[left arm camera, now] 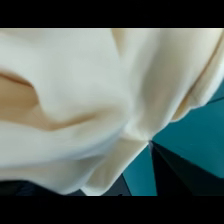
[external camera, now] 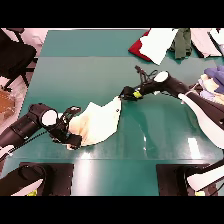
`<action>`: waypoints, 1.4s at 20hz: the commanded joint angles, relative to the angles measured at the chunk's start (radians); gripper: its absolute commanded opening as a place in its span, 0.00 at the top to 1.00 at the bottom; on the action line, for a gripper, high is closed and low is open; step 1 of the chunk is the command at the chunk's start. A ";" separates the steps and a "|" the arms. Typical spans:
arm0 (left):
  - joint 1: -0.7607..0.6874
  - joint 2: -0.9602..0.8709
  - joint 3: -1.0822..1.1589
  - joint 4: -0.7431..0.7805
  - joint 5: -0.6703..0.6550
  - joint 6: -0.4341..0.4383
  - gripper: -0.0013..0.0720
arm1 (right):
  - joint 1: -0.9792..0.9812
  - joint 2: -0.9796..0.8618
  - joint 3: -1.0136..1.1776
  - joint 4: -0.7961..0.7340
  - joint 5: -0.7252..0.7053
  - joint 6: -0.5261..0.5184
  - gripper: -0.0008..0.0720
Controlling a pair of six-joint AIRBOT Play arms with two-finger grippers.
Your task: Fold the shirts.
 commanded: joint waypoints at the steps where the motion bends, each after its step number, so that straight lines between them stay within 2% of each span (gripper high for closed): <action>1: -0.001 0.003 0.010 0.002 0.022 0.003 0.06 | 0.061 -0.093 0.189 -0.176 0.101 0.110 0.40; 3: -0.001 0.003 0.029 0.015 0.028 0.003 0.06 | 0.082 -0.151 0.284 -0.175 0.161 0.135 0.40; 4: -0.001 0.003 0.043 0.029 0.023 0.003 0.06 | 0.089 -0.171 0.315 -0.176 0.177 0.153 0.44; 5: -0.001 0.003 0.060 0.058 0.014 0.003 0.06 | 0.094 -0.188 0.351 -0.174 0.210 0.153 0.72; 6: 0.000 0.003 0.080 0.109 0.000 0.002 0.06 | 0.095 -0.193 0.382 -0.175 0.245 0.136 0.90; 7: 0.011 0.003 0.107 0.172 -0.023 0.003 0.06 | 0.094 -0.191 0.412 -0.180 0.277 0.127 0.96; 10: 0.099 0.003 0.201 0.327 -0.088 0.031 0.06 | 0.093 -0.137 0.451 -0.325 0.311 0.158 0.96; 13: 0.246 0.003 0.259 0.433 -0.077 0.050 0.06 | 0.093 -0.035 0.426 -0.491 0.333 0.179 0.96; 16: 0.423 0.002 0.235 0.443 0.057 0.067 0.06 | 0.093 0.058 0.365 -0.563 0.363 0.157 0.96; 20: 0.621 -0.018 0.124 0.429 0.196 0.093 0.06 | 0.093 0.155 0.215 -0.567 0.349 0.118 0.96; 22: 0.713 -0.059 0.081 0.323 0.288 0.094 0.06 | 0.093 0.196 0.129 -0.565 0.322 0.111 0.96; 23: 0.754 -0.094 0.072 0.181 0.327 0.124 0.06 | 0.093 0.218 0.087 -0.565 0.306 0.110 0.96; 25: 0.794 -0.195 0.069 -0.145 0.370 0.255 0.06 | 0.093 0.261 0.017 -0.560 0.274 0.110 0.96; 28: 0.795 -0.346 0.069 -0.391 0.459 0.334 0.06 | 0.093 0.312 -0.042 -0.555 0.253 0.110 0.96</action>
